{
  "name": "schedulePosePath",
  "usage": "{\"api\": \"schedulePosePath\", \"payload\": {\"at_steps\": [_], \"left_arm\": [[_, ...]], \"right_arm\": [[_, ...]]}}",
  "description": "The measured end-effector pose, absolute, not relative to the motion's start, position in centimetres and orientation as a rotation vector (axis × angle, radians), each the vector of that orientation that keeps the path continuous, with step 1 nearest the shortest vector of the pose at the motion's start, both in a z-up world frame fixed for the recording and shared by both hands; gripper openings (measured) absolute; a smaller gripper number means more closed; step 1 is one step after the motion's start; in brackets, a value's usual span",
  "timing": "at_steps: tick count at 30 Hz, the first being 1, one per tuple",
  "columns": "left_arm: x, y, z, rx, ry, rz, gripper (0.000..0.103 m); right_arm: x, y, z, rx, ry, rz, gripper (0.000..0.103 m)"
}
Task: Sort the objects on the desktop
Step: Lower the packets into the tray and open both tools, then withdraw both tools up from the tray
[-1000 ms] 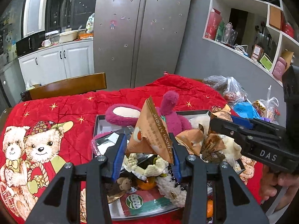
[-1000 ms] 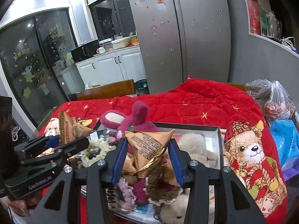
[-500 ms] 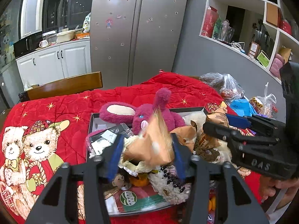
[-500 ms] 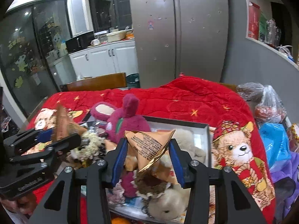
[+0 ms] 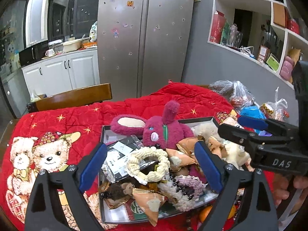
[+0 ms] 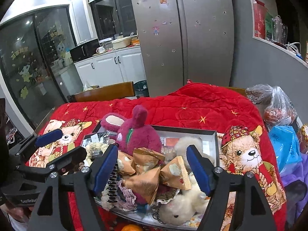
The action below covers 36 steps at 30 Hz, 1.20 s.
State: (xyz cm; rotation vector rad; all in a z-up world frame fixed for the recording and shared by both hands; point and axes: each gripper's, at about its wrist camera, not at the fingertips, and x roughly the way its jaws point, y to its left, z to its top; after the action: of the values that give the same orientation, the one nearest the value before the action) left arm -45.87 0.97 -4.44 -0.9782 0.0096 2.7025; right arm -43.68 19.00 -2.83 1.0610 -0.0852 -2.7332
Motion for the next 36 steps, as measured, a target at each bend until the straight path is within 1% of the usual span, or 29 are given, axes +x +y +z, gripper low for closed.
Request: {"api": "schedulePosePath", "payload": {"at_steps": [5,7,8,10,11,12,13,16,19,21,25,27,28,29,31,33,36], "left_arm": [[-45.4,1.3,-3.8,-0.96,0.052,2.737,0.094],[-45.1,1.3,-3.3,-0.94,0.055,2.747,0.094],[-44.9,1.3,-3.1,-0.932,0.056,2.751,0.095],[-44.5,1.2,-2.5,-0.912,0.058,2.754,0.1],[-44.3,1.1,-2.3,-0.901,0.058,2.748,0.103],[-44.2,1.0,-2.0,-0.89,0.049,2.745,0.103],[-44.0,0.9,-1.7,-0.885,0.04,2.749,0.103],[-43.3,0.4,-0.6,-0.866,0.032,2.773,0.103],[-42.8,0.1,0.3,-0.869,0.046,2.821,0.103],[-42.2,-0.6,1.2,-0.862,0.001,2.839,0.103],[-40.3,-1.7,3.6,-0.851,-0.055,2.858,0.103],[-38.4,-2.0,5.1,-0.837,-0.08,2.885,0.103],[-37.6,-2.2,5.8,-0.834,-0.103,2.884,0.103],[-36.5,-2.5,6.5,-0.828,-0.142,2.87,0.103],[-34.3,-2.6,7.7,-0.81,-0.183,2.858,0.103],[-31.7,-2.5,8.8,-0.789,-0.163,2.877,0.103],[-27.9,-2.0,10.2,-0.774,-0.072,2.907,0.103]], "right_arm": [[-43.5,18.9,-2.5,1.051,-0.079,-2.747,0.078],[-43.3,18.7,-2.3,1.05,-0.046,-2.765,0.079],[-43.1,18.5,-2.1,1.043,-0.026,-2.782,0.081],[-42.6,18.3,-1.5,1.024,0.003,-2.818,0.082],[-42.5,18.2,-1.2,1.018,0.008,-2.827,0.084],[-42.4,18.3,-1.0,1.018,0.01,-2.836,0.086],[-42.3,18.4,-0.9,1.013,0.005,-2.853,0.088],[-41.9,18.7,-0.3,0.974,-0.018,-2.888,0.089],[-41.3,19.0,0.5,0.948,-0.081,-2.855,0.089],[-40.7,18.8,1.3,0.907,-0.105,-2.854,0.089],[-38.5,18.2,3.4,0.819,-0.093,-2.888,0.089],[-37.1,18.2,4.7,0.803,-0.131,-2.875,0.089],[-36.2,18.1,5.5,0.782,-0.148,-2.876,0.09],[-35.0,18.0,6.3,0.755,-0.153,-2.89,0.096],[-32.3,17.5,7.7,0.721,-0.11,-2.934,0.103],[-29.3,16.8,9.0,0.658,-0.033,-2.983,0.103],[-25.7,16.0,10.4,0.591,0.087,-3.033,0.103]]}}
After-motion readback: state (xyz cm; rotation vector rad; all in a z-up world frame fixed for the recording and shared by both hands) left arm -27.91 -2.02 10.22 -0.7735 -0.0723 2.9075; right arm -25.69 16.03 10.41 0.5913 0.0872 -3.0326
